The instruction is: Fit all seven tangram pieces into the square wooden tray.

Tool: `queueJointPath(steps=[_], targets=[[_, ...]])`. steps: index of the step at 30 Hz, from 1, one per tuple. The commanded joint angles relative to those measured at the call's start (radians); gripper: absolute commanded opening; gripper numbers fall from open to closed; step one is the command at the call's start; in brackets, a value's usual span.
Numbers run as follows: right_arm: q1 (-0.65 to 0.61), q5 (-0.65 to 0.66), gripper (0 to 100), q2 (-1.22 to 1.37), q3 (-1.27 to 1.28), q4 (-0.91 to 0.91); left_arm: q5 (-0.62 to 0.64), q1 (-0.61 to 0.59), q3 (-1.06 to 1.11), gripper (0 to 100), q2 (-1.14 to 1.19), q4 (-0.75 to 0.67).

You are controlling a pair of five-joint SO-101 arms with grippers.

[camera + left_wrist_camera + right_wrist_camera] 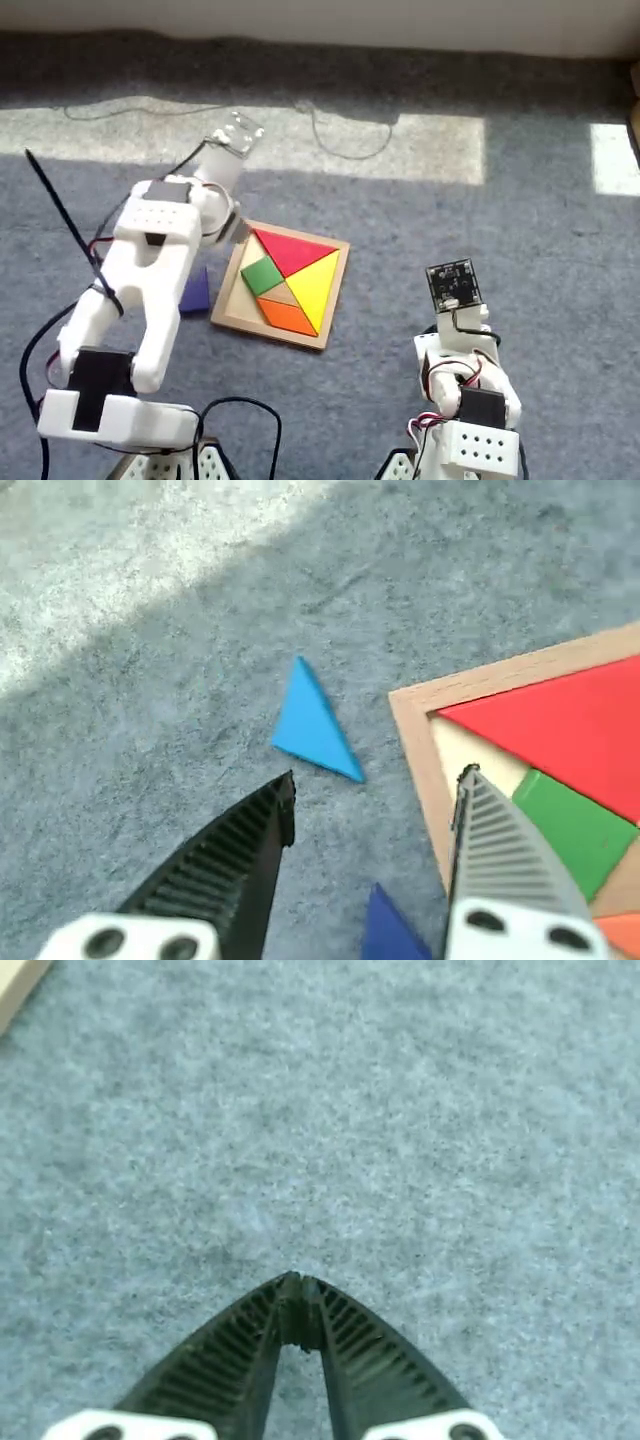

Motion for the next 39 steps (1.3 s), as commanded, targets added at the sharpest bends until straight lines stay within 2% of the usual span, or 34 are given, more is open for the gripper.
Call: queueJointPath(steps=[1,7,12,18,24,33,39], targets=[[0.008,-0.002,1.2,-0.012,0.033,0.007,0.072,-0.068,-0.111,26,-0.004,0.043],[0.008,-0.002,1.2,-0.012,0.033,0.007,0.094,-0.081,-0.128,26,0.038,0.04],[0.01,-0.002,1.2,-0.012,0.033,0.007,0.095,-0.087,-0.266,26,0.237,0.048],[0.01,-0.002,1.2,-0.012,0.033,0.007,0.095,-0.13,-0.478,26,0.453,0.137],[0.01,-0.002,1.2,-0.012,0.033,0.007,0.087,-0.124,-0.638,19,0.575,0.278],[0.01,-0.002,1.2,-0.012,0.033,0.007,0.087,-0.093,-0.699,14,0.618,0.315],[0.01,-0.002,1.2,-0.012,0.033,0.007,0.087,-0.073,-0.713,13,0.521,0.433]])
